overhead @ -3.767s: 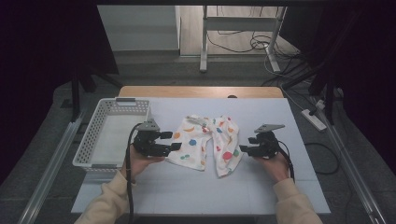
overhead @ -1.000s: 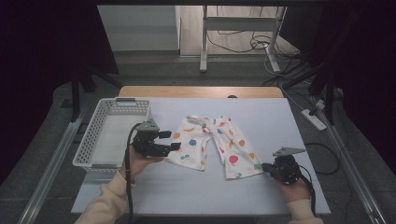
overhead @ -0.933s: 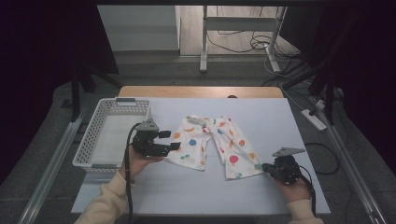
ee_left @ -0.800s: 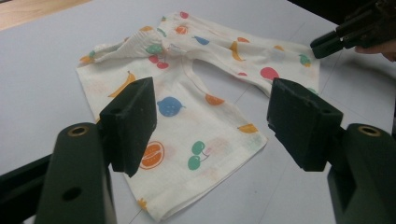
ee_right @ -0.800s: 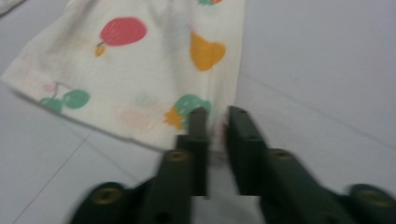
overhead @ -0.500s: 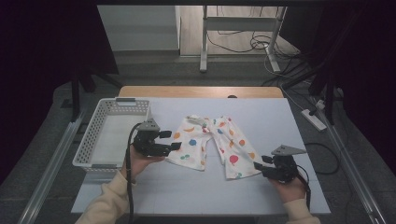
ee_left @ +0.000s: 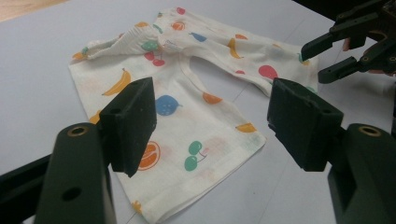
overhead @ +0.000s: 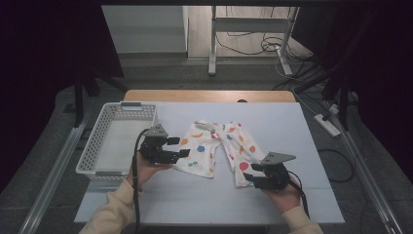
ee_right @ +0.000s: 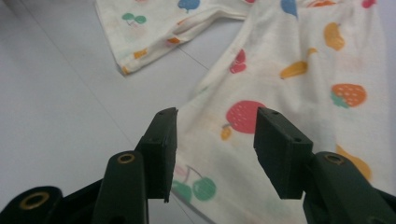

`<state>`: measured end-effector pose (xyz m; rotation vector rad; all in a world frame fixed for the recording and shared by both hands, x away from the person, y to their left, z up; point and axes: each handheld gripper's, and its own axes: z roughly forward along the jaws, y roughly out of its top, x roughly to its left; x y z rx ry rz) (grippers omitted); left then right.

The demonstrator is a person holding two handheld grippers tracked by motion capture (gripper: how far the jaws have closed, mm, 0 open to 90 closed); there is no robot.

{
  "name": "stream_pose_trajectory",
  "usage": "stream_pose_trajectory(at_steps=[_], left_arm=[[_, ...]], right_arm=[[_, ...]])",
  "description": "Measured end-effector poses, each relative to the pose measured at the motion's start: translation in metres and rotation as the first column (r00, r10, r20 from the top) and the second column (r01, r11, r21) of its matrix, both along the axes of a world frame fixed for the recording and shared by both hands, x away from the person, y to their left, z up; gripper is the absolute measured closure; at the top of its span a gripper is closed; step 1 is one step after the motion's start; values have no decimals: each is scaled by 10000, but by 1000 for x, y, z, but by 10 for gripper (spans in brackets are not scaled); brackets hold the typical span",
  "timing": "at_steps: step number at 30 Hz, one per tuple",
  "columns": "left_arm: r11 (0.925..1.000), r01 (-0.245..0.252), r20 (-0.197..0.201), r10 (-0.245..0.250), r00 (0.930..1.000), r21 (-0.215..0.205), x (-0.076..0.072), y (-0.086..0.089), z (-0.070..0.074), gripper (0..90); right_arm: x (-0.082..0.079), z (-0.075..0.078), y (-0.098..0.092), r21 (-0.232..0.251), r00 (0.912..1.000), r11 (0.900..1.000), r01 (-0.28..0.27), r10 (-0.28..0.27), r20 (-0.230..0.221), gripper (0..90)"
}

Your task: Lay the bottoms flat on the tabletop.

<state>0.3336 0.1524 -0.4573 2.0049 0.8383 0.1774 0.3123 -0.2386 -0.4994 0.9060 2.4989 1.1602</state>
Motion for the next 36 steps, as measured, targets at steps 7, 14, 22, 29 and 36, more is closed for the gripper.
stream_pose_trajectory(at_steps=[7,14,22,29,36], left_arm=[[10000,-76,11,77,10000,-52,1,3,0,323],[10000,-54,25,54,10000,-41,0,2,0,323],[9998,-200,126,201,9997,-90,-1,3,1,324],[9997,-224,172,226,9996,-86,-2,6,2,323],[9996,-247,182,249,9995,-111,-2,7,2,323]], right_arm=[[4,-7,20,-181,9977,9982,-564,556,-392,489],[-2,-17,37,-1132,9947,9890,-948,896,-498,479],[-10,-19,43,-2062,9944,9731,-1025,949,-464,685],[-16,-11,39,-1779,9913,9755,-1293,1231,-454,860],[-27,-10,36,-1729,9869,9720,-1594,1525,-526,851]])
